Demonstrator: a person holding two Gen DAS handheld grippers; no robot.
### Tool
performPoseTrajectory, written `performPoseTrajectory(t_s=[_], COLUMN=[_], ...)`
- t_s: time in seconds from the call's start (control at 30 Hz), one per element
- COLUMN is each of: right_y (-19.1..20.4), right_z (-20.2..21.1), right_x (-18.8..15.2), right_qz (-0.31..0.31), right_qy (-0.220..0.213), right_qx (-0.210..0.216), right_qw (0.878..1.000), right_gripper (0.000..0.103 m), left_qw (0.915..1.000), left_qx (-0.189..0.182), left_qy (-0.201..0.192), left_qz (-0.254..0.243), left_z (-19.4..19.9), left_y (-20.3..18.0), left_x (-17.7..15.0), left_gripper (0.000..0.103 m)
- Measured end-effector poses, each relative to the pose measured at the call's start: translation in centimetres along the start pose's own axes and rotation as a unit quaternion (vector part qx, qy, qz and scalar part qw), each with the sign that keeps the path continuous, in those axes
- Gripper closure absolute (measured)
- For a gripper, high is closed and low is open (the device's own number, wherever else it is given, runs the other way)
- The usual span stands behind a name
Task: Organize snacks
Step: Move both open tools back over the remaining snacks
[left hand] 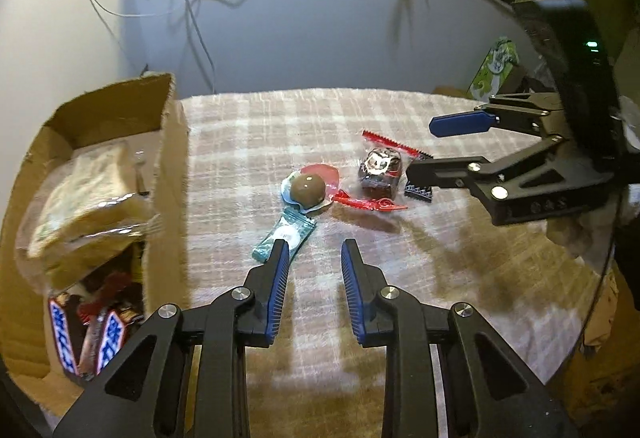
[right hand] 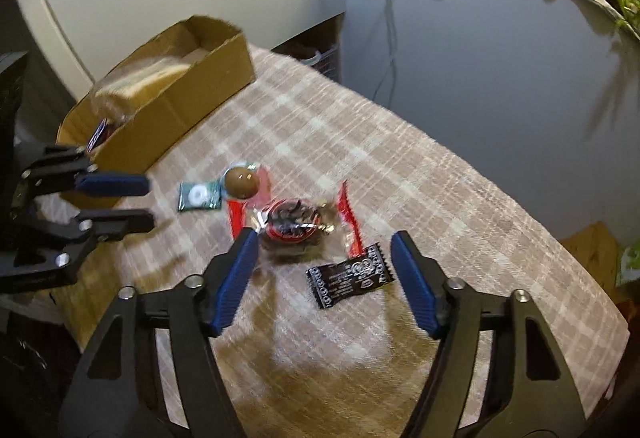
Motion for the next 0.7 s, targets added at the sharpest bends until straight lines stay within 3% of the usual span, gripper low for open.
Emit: performPoseTrajectory(t_s=[0.17,0.6,0.67,0.7], right_y=[1.0,1.7,1.7,1.8], right_z=[-0.4,-3.3,-3.4,-3.5], right_x=[0.3,1.1,1.0,1.0], right_qz=[0.006,0.027,0.03,0.032], right_qy=[-0.006,0.007,0.009,0.01], right_qx=[0.033,0.044,0.042,0.042], right_qw=[0.999,0.999,0.999,0.999], right_gripper=[0.036,0.037,0.037,0.036], left_qw=[0.9998,0.9993,0.9989,0.9987], left_qx=[0.009,0.024,0.031,0.033], left_qy=[0.016,0.027,0.033,0.037], left_qz=[-0.003,-0.009,-0.012,-0.013], left_z=[-1.7,-3.1,-3.8,-4.0], left_y=[0.0,0.7,0.9,1.0], left_x=[-0.1,0.3,0.4,0.6], left_gripper=[0.078,0.077,0.075,0.069])
Point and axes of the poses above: each gripper's, at about its wrist camera, not at the fingertips, and z roughly against the way its jaws point, y to its left, x to its top, the point moved 7 cm from there along -z, roughly the way its jaws point, and after that the axes turned 4 degrees about -x, right-handed, at the moved point
